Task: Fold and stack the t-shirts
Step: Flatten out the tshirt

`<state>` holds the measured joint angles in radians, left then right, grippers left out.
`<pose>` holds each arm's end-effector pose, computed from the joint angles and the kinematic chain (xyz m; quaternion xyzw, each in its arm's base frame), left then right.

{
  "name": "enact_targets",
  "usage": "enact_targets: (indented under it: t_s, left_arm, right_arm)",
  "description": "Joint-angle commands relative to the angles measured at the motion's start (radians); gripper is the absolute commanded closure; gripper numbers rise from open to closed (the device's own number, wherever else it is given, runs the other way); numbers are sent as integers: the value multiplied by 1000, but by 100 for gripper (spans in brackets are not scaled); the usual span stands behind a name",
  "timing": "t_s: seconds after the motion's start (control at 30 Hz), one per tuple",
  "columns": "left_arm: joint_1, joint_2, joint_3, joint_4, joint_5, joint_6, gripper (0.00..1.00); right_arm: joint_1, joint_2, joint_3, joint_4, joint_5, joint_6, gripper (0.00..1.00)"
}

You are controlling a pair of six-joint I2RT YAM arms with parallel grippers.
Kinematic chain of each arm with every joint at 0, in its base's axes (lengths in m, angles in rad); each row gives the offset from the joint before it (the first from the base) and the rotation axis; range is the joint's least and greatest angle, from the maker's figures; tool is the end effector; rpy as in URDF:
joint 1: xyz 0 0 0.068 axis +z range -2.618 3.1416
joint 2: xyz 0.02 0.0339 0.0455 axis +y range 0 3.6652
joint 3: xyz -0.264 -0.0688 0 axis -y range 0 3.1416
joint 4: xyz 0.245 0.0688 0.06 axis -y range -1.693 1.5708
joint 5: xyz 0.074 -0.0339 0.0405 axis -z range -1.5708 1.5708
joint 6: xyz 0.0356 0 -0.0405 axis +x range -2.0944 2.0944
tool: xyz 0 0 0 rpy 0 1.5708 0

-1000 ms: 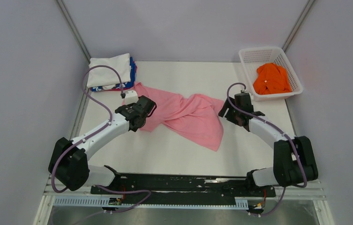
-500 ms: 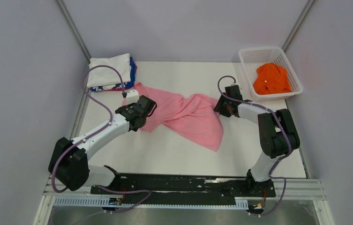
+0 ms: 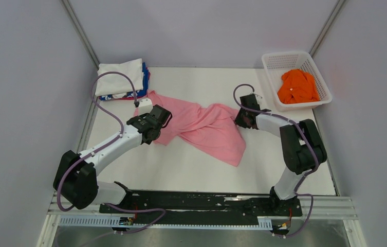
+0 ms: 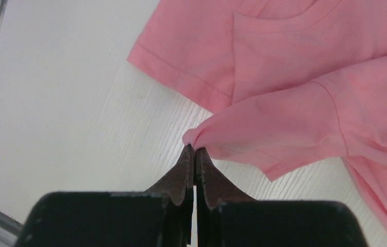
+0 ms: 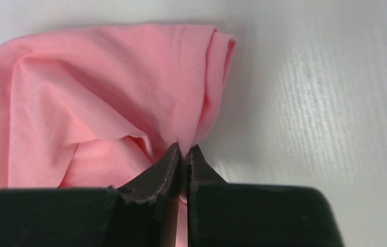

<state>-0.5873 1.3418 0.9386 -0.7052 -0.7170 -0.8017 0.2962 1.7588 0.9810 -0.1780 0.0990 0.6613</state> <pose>0.2244 -0.1212 0.2394 -0.1775 0.8977 0.1251 0.3835 0.3350 0.0985 0.1543 0.1875 0.9334 0.0974 0.2900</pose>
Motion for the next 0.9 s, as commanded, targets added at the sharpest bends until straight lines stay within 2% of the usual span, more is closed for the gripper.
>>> enact_targets:
  t_s: [0.0, 0.1, 0.37, 0.57, 0.67, 0.87]
  left_arm:
    - [3, -49, 7, 27, -57, -12, 100]
    - [2, -77, 25, 33, -77, -3, 100]
    - [2, -195, 114, 104, -152, 81, 100]
    - [3, -413, 211, 264, -196, 242, 100]
    - [2, -510, 251, 323, -186, 326, 100]
    - [3, -663, 349, 366, -73, 408, 100]
  right_arm:
    - [1, -119, 9, -62, 189, -18, 95]
    - [-13, -203, 4, -85, 258, -55, 100]
    - [-53, -472, -1, -94, 262, -152, 100]
    - [-61, -718, 23, -102, 266, -261, 100]
    - [-62, -857, 44, -125, 260, -293, 100]
    - [-60, -1141, 88, -184, 155, -298, 100]
